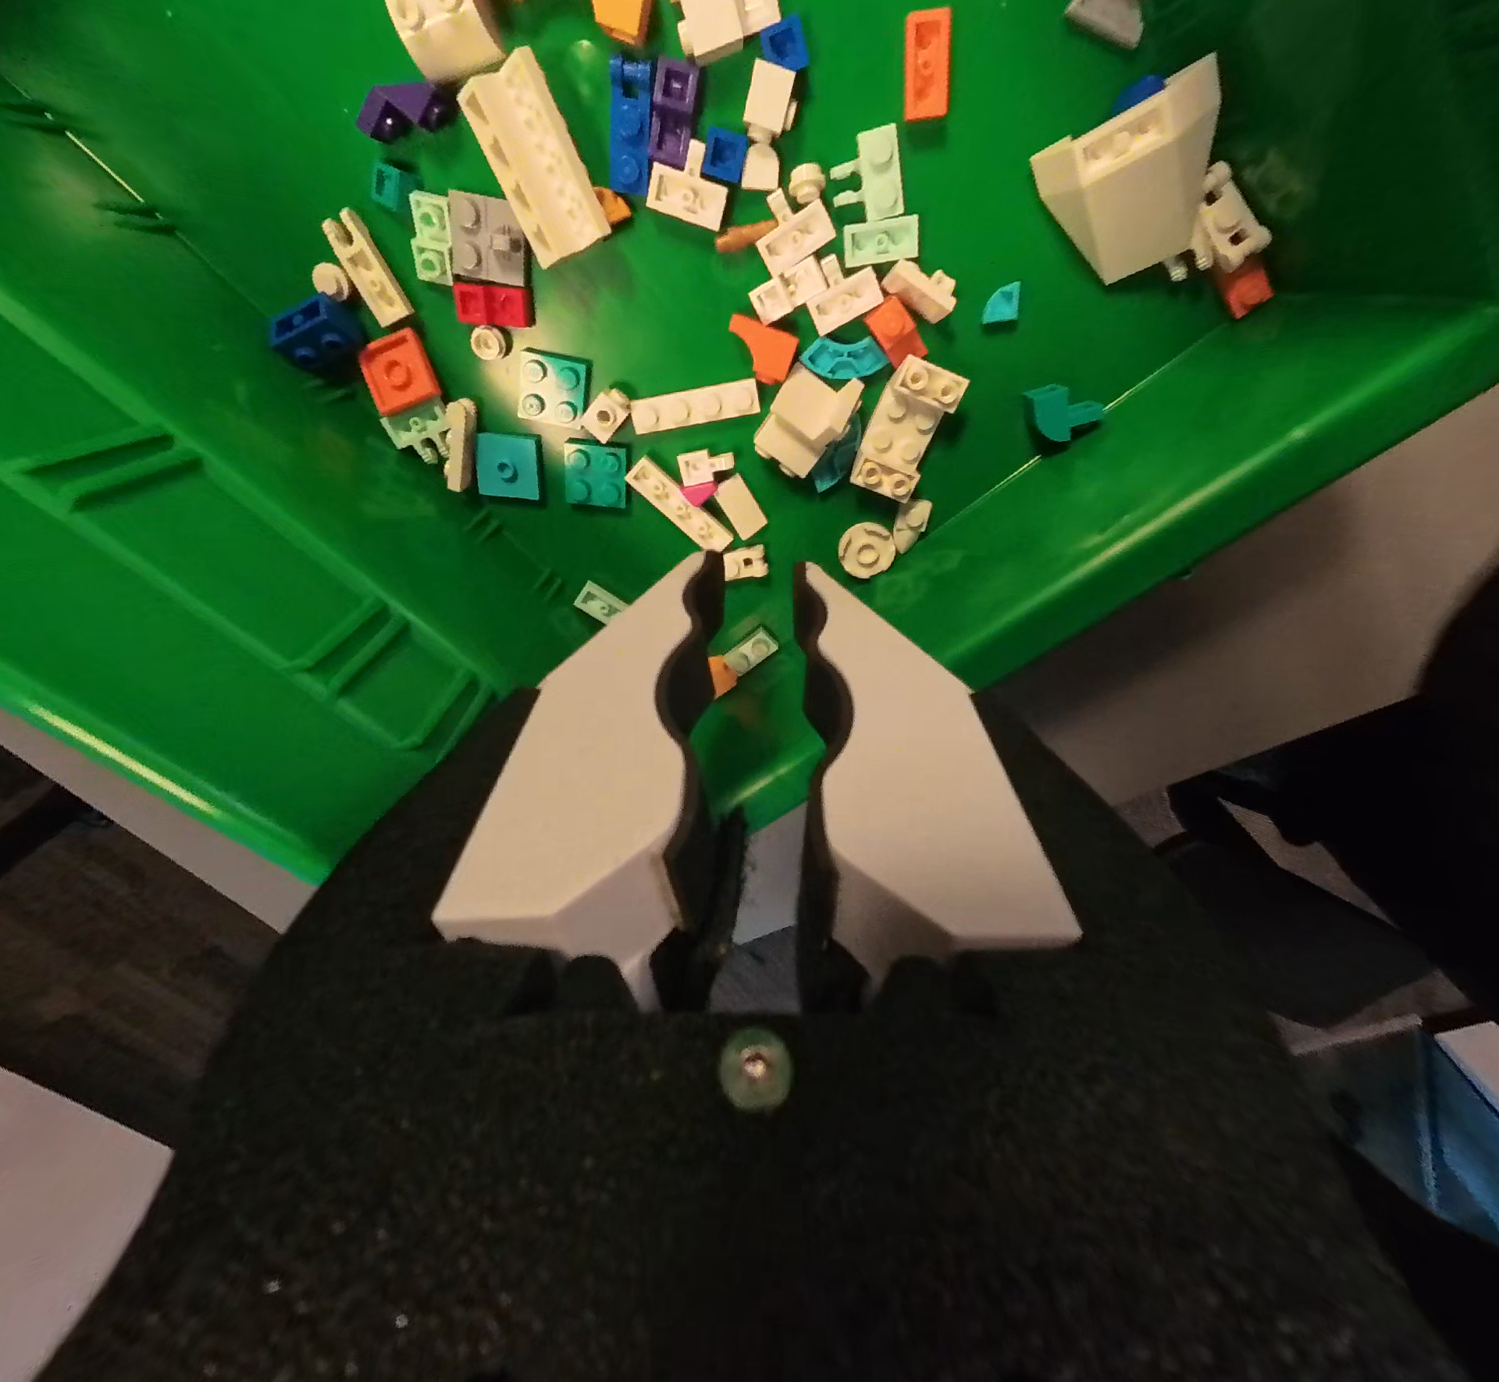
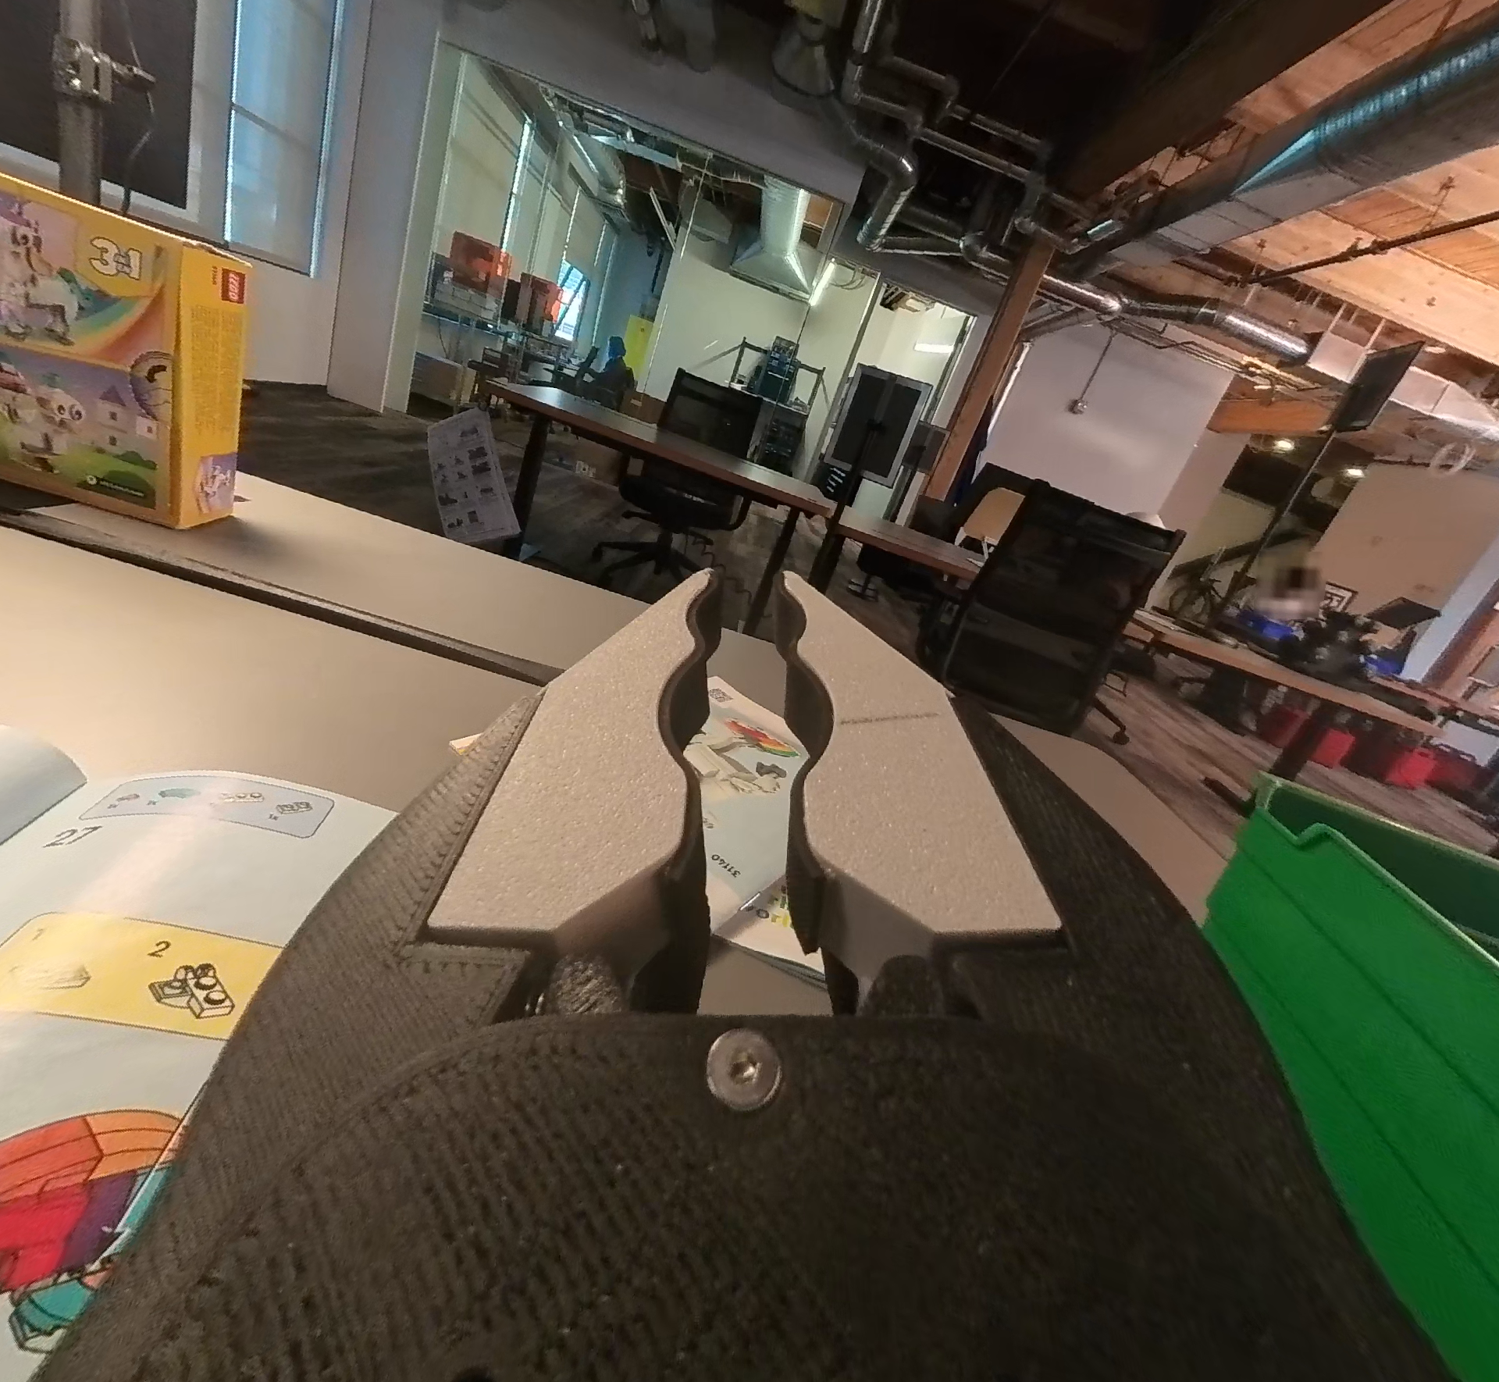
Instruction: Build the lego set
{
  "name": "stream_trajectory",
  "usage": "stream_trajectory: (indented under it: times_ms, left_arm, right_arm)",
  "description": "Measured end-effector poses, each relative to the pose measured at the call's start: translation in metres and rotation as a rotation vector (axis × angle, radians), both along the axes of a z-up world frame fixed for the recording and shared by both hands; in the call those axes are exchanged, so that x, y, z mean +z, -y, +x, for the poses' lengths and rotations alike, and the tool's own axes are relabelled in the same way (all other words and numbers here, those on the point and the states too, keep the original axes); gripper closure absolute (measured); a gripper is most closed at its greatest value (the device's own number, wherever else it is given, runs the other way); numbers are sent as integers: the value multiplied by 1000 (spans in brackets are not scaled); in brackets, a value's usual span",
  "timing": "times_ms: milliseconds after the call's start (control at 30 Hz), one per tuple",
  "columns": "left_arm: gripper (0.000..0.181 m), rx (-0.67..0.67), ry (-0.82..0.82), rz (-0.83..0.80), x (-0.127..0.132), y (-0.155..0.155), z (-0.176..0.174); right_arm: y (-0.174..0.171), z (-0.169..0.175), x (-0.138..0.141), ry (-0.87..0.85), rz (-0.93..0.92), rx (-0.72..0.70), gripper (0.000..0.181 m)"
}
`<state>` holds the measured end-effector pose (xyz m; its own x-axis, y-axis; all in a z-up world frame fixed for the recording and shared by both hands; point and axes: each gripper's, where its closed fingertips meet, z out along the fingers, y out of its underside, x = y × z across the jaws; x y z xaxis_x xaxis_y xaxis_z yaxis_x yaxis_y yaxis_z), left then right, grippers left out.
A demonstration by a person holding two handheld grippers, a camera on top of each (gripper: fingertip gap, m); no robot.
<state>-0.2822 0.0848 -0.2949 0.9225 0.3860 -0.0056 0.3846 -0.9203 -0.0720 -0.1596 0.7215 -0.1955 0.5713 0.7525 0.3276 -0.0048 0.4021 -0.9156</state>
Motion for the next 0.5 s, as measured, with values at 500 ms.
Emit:
stream_trajectory:
  times_ms: [500]
  left_arm:
    - [161,-16,-64,27,6,-4,-7]
  right_arm:
    - [-1,0,-1,8,6,-10,171]
